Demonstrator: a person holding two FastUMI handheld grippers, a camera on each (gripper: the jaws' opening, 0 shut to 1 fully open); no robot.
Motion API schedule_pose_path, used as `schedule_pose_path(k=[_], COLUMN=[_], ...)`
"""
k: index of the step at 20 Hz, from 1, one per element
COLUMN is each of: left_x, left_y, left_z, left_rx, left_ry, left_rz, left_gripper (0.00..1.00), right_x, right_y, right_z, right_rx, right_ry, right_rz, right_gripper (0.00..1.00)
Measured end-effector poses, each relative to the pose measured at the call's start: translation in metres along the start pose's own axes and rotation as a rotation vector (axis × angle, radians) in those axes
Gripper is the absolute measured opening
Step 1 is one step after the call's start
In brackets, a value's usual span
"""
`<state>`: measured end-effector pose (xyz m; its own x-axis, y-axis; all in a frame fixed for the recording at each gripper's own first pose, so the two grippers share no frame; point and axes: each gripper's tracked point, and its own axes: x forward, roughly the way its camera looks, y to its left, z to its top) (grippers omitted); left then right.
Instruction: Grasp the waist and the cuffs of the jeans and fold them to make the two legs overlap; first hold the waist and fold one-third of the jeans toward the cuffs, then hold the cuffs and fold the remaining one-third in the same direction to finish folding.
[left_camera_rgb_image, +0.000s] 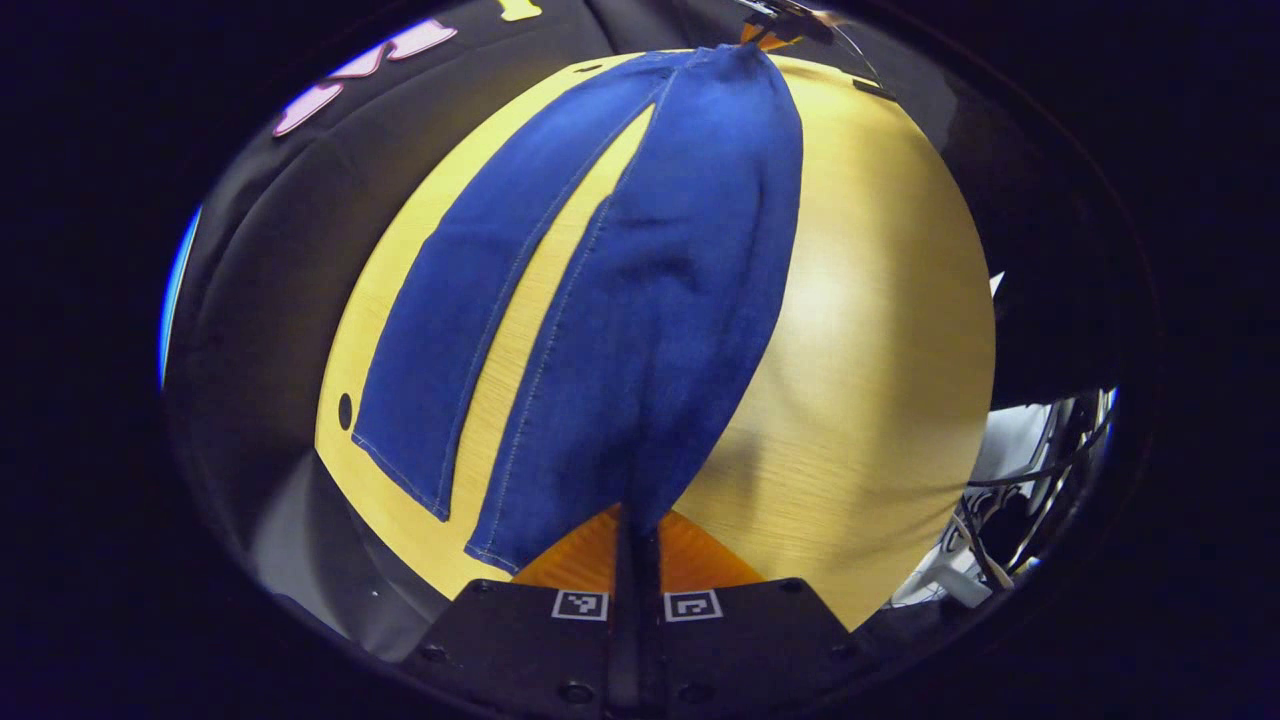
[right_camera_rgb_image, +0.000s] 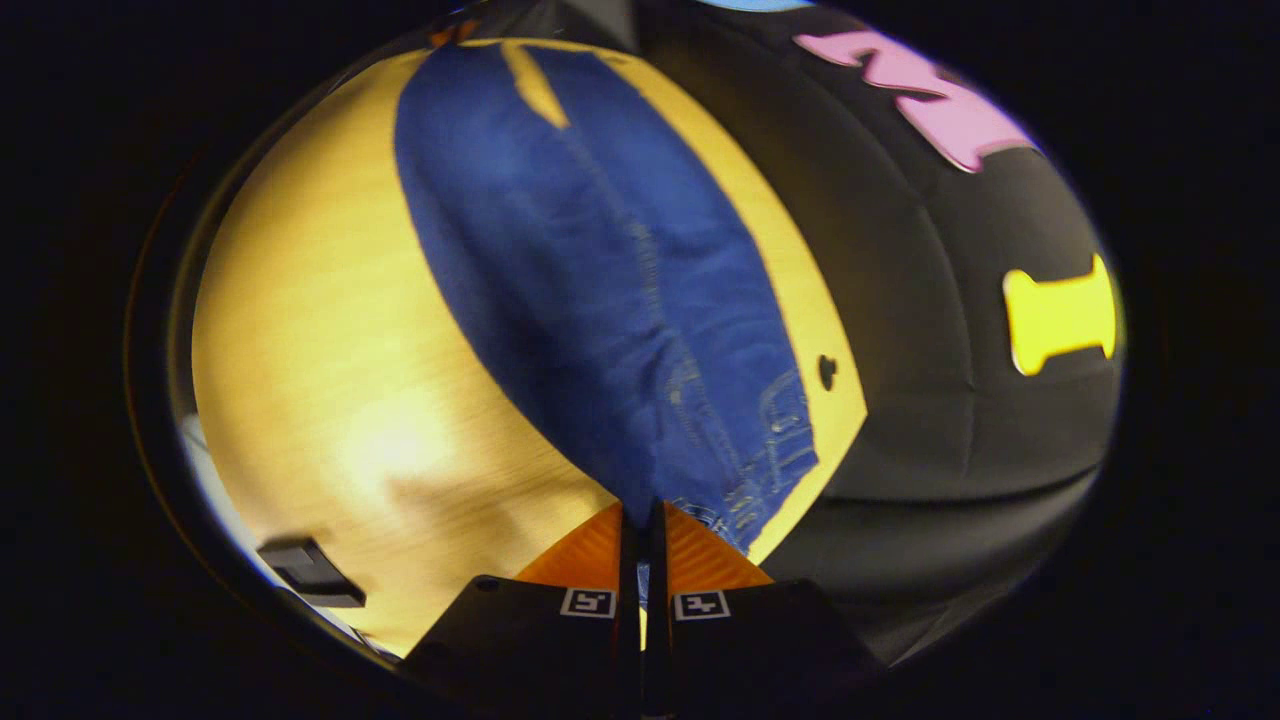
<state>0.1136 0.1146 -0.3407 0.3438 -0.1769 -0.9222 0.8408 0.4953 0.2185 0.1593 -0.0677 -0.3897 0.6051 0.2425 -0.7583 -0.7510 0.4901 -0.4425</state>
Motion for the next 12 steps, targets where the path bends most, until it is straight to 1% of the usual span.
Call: schedule_pose_path(k=[2,4,5,6,7,8,9,10,11,12], left_x=[-0.018,-0.033,-0.040,-0.044,-0.045,-0.039,-0.027,-0.011,0.002,0.014], left_y=[0.022,0.057,0.081,0.104,0.124,0.142,0.157,0.169,0.178,0.190], left_z=[0.014,0.033,0.047,0.058,0.067,0.068,0.066,0.062,0.061,0.061], left_rx=[-0.103,-0.253,-0.322,-0.385,-0.441,-0.481,-0.510,-0.533,-0.533,-0.512], left_ry=[-0.032,-0.089,-0.137,-0.170,-0.172,-0.157,-0.116,-0.062,-0.006,0.038], left_rz=[-0.021,-0.030,-0.019,0.000,0.017,0.047,0.063,0.057,0.051,0.046], left_gripper=[0.06,0.06,0.06,0.06,0.06,0.06,0.06,0.06,0.06,0.06], right_x=[-0.007,-0.011,-0.011,-0.009,-0.002,0.008,0.021,0.038,0.061,0.084], right_y=[-0.028,-0.061,-0.081,-0.098,-0.115,-0.131,-0.147,-0.161,-0.171,-0.177], right_z=[0.015,0.032,0.041,0.051,0.061,0.072,0.083,0.090,0.096,0.099], right_rx=[0.084,0.142,0.171,0.209,0.251,0.290,0.324,0.359,0.399,0.441], right_ry=[-0.031,-0.056,-0.069,-0.081,-0.096,-0.109,-0.117,-0.117,-0.111,-0.096], right_rz=[-0.038,-0.086,-0.113,-0.137,-0.160,-0.181,-0.199,-0.212,-0.209,-0.205], right_gripper=[0.06,0.06,0.06,0.02,0.06,0.06,0.06,0.01,0.06,0.06])
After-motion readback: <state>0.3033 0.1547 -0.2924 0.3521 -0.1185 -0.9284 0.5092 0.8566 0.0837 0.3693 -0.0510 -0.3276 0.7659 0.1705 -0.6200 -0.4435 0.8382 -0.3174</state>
